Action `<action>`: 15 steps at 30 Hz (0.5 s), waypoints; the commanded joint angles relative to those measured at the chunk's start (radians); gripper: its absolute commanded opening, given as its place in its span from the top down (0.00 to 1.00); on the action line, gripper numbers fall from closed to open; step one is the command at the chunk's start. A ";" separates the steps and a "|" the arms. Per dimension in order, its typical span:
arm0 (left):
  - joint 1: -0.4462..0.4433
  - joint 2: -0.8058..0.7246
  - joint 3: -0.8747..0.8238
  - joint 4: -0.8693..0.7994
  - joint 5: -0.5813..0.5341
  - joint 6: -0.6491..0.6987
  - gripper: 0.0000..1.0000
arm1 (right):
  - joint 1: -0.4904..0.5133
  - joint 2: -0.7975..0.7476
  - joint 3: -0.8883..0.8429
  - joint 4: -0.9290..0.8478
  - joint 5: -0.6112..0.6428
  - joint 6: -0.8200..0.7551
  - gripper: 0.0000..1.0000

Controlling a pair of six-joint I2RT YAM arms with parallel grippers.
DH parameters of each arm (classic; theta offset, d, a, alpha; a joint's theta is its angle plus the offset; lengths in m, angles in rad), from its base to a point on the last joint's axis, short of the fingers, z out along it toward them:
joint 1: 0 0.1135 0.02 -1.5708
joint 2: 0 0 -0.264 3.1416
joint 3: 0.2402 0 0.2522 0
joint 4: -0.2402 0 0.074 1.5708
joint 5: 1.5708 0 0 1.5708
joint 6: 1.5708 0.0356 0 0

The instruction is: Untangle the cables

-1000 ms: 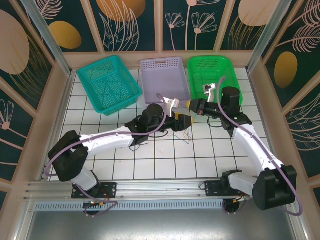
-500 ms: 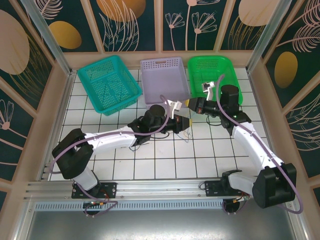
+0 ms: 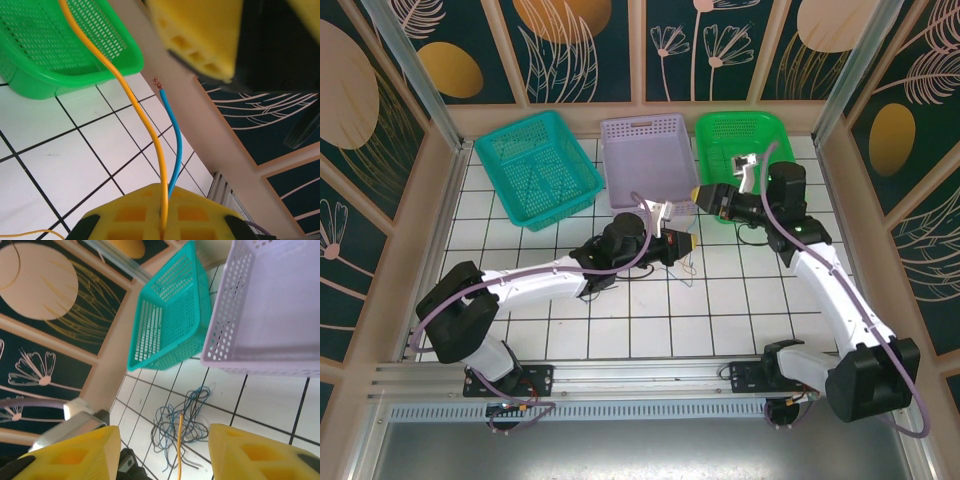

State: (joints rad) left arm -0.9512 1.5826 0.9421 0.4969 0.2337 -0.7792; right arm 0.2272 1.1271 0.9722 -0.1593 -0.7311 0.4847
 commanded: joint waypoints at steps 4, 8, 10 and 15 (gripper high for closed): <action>-0.003 -0.034 -0.007 -0.016 -0.045 -0.005 1.00 | -0.078 -0.099 0.032 -0.099 0.087 0.046 0.44; -0.003 -0.039 -0.008 -0.030 -0.052 -0.002 1.00 | -0.092 -0.192 -0.024 -0.114 0.116 0.100 0.43; -0.002 -0.042 -0.012 -0.032 -0.053 0.000 1.00 | -0.091 -0.241 -0.077 -0.091 0.101 0.144 0.42; -0.002 -0.050 -0.025 -0.032 -0.053 -0.003 1.00 | -0.034 -0.313 -0.189 0.000 0.084 0.248 0.41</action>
State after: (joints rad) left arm -0.9512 1.5677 0.9340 0.4667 0.1963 -0.7792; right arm 0.1551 0.8246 0.8318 -0.2195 -0.6445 0.6483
